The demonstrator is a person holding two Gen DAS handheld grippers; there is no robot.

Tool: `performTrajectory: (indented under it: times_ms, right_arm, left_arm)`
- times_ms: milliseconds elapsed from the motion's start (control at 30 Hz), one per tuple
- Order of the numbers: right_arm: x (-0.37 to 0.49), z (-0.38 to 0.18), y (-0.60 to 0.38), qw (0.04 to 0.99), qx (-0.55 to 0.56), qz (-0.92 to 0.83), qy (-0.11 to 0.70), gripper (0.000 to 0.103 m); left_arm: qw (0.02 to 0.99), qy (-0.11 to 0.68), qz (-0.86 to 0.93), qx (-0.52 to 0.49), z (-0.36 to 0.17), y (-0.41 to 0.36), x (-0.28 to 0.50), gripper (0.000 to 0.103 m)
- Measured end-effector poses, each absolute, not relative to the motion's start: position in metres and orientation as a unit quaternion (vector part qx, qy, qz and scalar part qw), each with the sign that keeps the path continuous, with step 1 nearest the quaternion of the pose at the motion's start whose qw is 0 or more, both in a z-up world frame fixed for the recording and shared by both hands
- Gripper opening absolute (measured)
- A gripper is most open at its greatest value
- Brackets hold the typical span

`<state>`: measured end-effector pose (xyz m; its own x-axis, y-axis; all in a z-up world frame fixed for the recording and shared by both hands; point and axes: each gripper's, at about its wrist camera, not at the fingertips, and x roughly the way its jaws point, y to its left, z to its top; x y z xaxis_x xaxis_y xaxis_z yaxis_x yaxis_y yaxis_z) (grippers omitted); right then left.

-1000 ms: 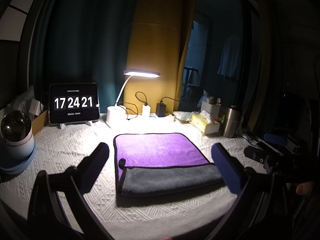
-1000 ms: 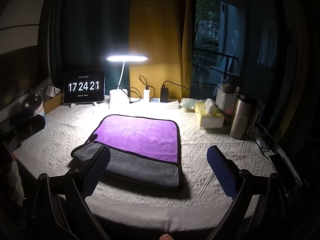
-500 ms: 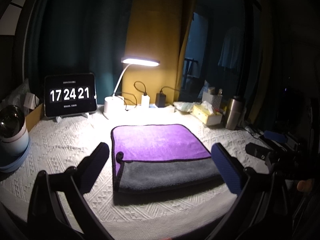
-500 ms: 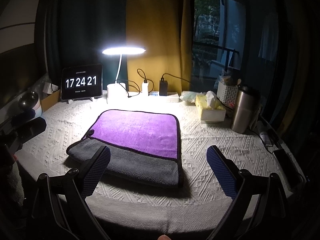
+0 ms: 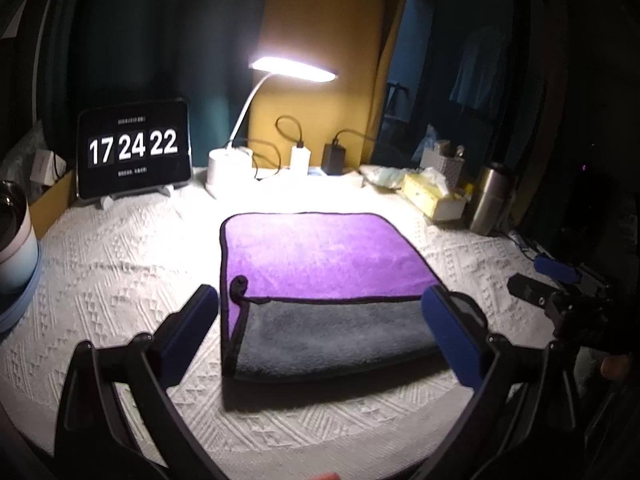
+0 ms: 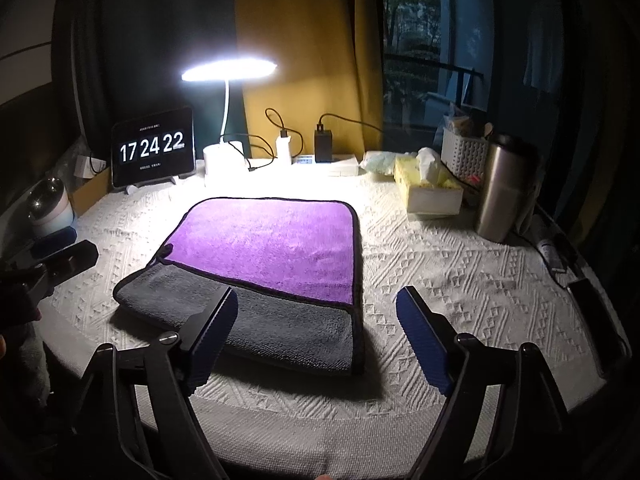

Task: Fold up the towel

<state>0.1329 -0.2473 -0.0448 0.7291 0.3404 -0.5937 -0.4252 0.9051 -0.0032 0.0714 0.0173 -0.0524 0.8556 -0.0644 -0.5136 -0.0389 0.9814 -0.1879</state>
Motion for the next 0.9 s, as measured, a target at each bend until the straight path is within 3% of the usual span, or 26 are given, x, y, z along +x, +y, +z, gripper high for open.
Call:
performTrajectory:
  times_ms: [533, 600, 833, 900]
  right_arm:
    - [0.182, -0.082, -0.254, 0.908, -0.062, 0.207, 0.358, 0.07]
    - [0.187, -0.087, -0.254, 0.906, -0.064, 0.205, 0.365, 0.066]
    - [0.202, -0.101, -0.258, 0.898, -0.059, 0.206, 0.385, 0.058]
    - [0.206, -0.104, -0.259, 0.896, -0.059, 0.206, 0.389, 0.056]
  left_arm:
    - [0.93, 0.351, -0.006, -0.111, -0.092, 0.03, 0.128, 0.1]
    - [0.926, 0.361, -0.005, -0.109, -0.097, 0.032, 0.134, 0.093]
    - [0.914, 0.391, 0.005, -0.111, -0.113, 0.035, 0.15, 0.084]
    - [0.911, 0.397, 0.006, -0.112, -0.116, 0.036, 0.153, 0.076]
